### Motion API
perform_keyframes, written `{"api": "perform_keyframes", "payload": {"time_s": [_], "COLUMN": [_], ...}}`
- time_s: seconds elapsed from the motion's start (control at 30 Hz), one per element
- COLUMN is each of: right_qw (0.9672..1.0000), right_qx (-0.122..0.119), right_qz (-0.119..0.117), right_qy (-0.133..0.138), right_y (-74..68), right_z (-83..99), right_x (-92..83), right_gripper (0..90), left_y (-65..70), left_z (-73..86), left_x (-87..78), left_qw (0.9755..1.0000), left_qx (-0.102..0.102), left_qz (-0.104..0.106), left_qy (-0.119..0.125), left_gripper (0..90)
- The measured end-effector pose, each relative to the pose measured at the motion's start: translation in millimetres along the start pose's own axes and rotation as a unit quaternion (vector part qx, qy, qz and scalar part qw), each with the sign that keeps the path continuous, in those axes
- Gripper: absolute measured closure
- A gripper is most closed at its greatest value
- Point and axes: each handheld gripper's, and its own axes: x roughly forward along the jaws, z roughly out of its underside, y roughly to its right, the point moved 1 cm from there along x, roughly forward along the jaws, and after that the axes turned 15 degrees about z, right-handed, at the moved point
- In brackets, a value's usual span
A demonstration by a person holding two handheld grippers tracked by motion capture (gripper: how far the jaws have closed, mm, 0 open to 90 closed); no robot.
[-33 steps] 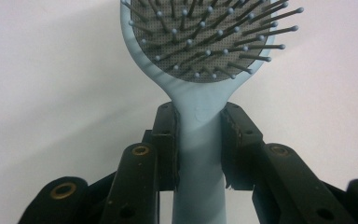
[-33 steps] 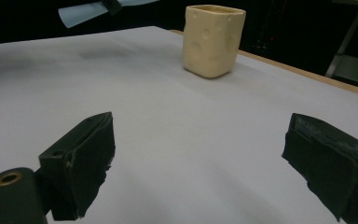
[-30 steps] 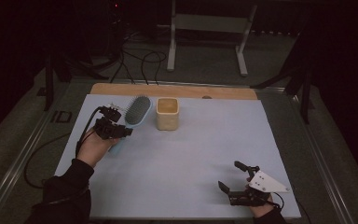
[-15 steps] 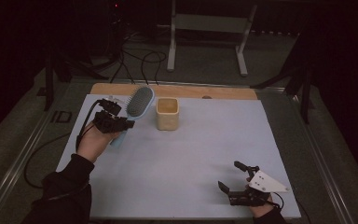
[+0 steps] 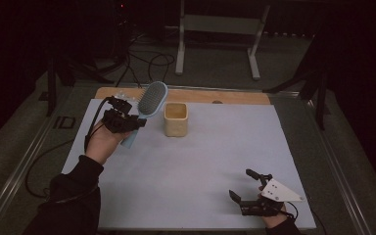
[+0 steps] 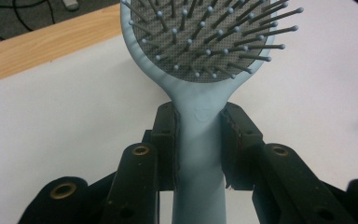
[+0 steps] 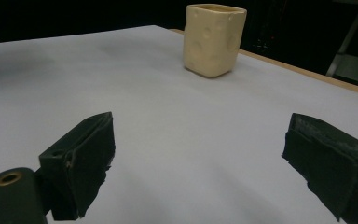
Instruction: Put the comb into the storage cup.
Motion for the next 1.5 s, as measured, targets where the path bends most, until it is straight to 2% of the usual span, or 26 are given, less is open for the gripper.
{"api": "perform_keyframes", "payload": {"time_s": [0.23,0.4,1.0,1.5], "right_qw": [1.0,1.0,1.0,1.0], "right_qx": [0.0,0.0,0.001,0.001], "right_qz": [0.0,-0.001,-0.001,0.0], "right_qy": [0.0,-0.001,-0.002,0.002], "right_y": [0.0,-0.1,0.5,1.1], "right_z": [0.1,0.2,0.3,0.5], "right_x": [0.0,0.1,-0.5,-0.1], "right_gripper": [8.8,8.8,8.8,8.8], "left_y": [4.4,8.0,14.4,21.0], "left_z": [-11.8,-20.6,-40.7,-60.4], "left_x": [0.6,2.6,17.1,23.0], "left_qw": [0.9999,0.9996,0.998,0.9938], "left_qx": [0.012,0.017,0.036,0.058], "left_qz": [-0.002,0.003,0.018,0.041], "left_qy": [0.009,0.024,0.049,0.086], "left_gripper": [70.2,70.2,70.1,70.1]}}
